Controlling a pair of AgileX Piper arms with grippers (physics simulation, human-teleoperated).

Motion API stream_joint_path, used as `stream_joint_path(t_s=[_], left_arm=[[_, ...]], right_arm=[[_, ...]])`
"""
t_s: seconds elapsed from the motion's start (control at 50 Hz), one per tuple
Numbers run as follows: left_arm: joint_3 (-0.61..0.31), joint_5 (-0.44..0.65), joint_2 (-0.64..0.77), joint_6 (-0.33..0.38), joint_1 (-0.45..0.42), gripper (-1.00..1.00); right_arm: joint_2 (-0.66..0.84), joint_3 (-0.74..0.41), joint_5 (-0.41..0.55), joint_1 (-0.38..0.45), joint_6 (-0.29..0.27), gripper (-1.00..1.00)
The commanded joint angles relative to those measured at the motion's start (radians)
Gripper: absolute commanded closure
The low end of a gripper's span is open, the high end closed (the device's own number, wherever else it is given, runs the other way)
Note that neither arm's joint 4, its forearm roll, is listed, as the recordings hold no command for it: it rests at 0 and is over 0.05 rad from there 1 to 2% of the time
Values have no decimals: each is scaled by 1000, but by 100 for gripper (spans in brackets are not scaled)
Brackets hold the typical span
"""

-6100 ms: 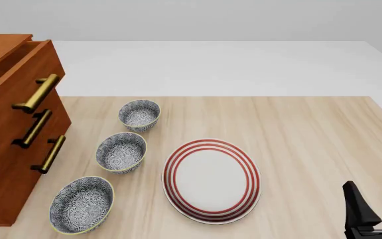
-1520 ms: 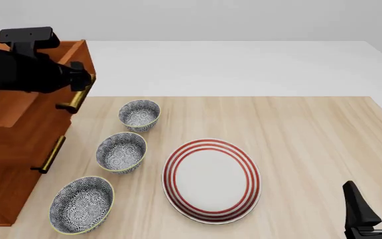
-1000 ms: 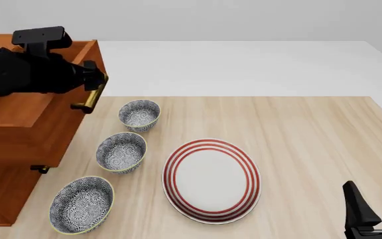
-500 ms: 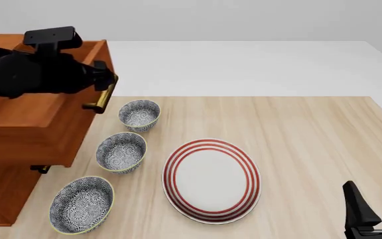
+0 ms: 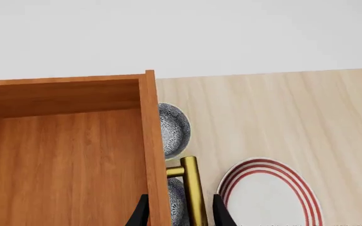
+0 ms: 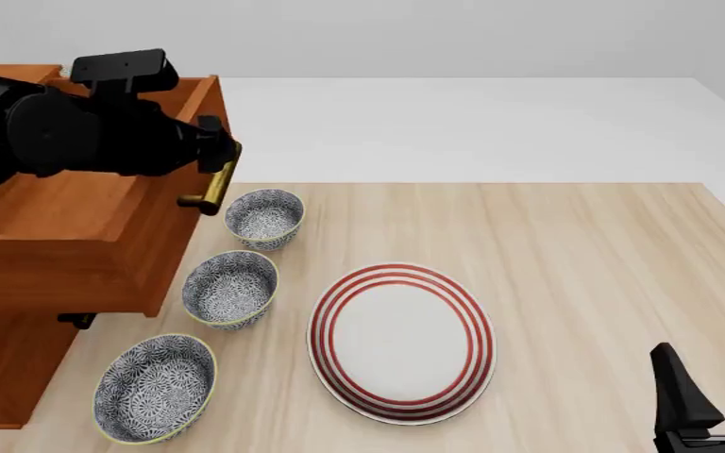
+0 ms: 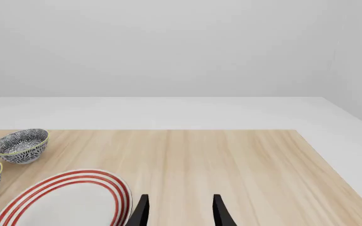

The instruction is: Open the top drawer of the cabinet.

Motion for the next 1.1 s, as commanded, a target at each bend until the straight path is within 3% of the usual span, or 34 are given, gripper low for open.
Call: stream_joint_path(t_s=[0.02, 0.82, 1.1], left_arm=[[53, 17, 134, 32, -7, -100], [49, 31, 187, 4, -37, -100], [-61, 107, 138, 55, -26, -100]], right_arm=[[0, 0, 0, 0, 0, -100], [0, 0, 0, 0, 0, -100], [0, 0, 0, 0, 0, -100]])
